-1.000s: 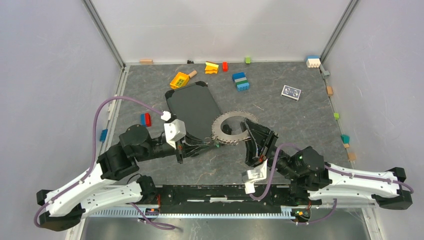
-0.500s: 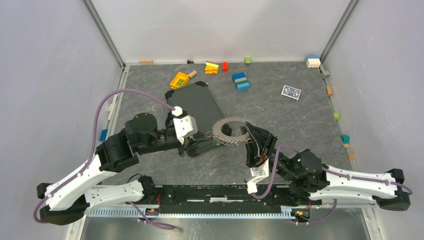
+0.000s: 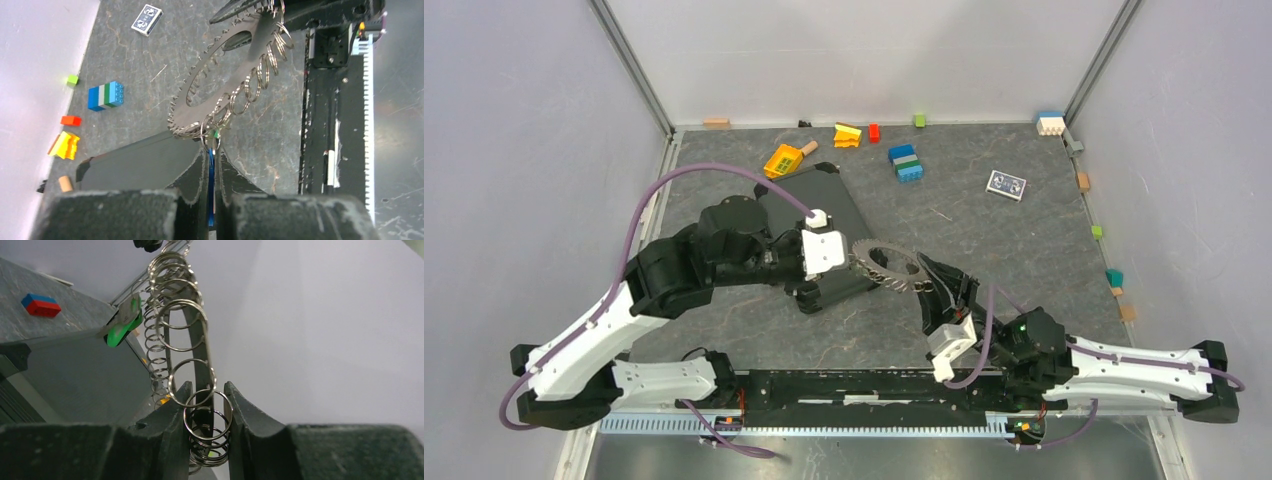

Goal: Remove the keys from the keyring

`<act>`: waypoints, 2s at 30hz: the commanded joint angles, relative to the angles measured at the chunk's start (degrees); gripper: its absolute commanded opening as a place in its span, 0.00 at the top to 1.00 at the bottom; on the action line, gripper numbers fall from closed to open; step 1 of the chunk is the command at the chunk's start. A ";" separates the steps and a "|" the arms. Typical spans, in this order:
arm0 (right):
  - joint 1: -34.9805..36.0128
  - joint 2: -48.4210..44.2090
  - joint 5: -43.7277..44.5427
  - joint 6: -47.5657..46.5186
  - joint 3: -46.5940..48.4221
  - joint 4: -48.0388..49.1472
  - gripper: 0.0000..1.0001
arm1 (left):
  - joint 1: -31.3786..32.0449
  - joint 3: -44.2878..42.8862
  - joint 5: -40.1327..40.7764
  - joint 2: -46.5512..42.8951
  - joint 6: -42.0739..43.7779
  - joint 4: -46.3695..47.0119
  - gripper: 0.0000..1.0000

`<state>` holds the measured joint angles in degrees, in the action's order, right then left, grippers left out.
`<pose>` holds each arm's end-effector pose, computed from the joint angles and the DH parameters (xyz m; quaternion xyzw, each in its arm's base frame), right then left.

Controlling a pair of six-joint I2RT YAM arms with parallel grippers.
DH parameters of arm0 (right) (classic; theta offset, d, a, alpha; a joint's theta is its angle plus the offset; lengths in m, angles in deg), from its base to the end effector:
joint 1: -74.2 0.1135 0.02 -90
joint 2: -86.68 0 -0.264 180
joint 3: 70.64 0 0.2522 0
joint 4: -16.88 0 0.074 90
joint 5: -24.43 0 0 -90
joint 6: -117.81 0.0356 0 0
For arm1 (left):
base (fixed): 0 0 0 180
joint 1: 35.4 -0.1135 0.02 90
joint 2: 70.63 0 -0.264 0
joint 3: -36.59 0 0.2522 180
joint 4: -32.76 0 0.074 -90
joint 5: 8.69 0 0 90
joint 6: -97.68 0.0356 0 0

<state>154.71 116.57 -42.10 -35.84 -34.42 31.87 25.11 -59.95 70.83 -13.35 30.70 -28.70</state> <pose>0.0373 0.1369 0.3116 -0.4738 0.3297 0.0050 0.8165 0.0798 -0.1542 0.4540 0.5885 0.5826 -0.2503 0.5016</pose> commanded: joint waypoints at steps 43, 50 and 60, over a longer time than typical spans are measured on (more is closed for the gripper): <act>-0.09 -2.41 -9.84 38.77 -2.39 1.66 0.58 | 3.23 2.54 -2.23 3.27 45.52 2.95 0.98; -0.10 -0.64 -15.03 38.66 -3.07 5.96 0.59 | 3.23 2.05 -2.83 3.82 42.45 3.85 0.98; -0.09 0.87 -14.41 35.96 -3.14 11.83 0.60 | 3.36 -1.22 -0.64 7.29 31.24 3.85 0.98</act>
<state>154.69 117.25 -56.36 1.31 -38.16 38.34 28.11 -57.44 69.84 -6.47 68.30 -28.81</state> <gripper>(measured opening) 0.405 0.055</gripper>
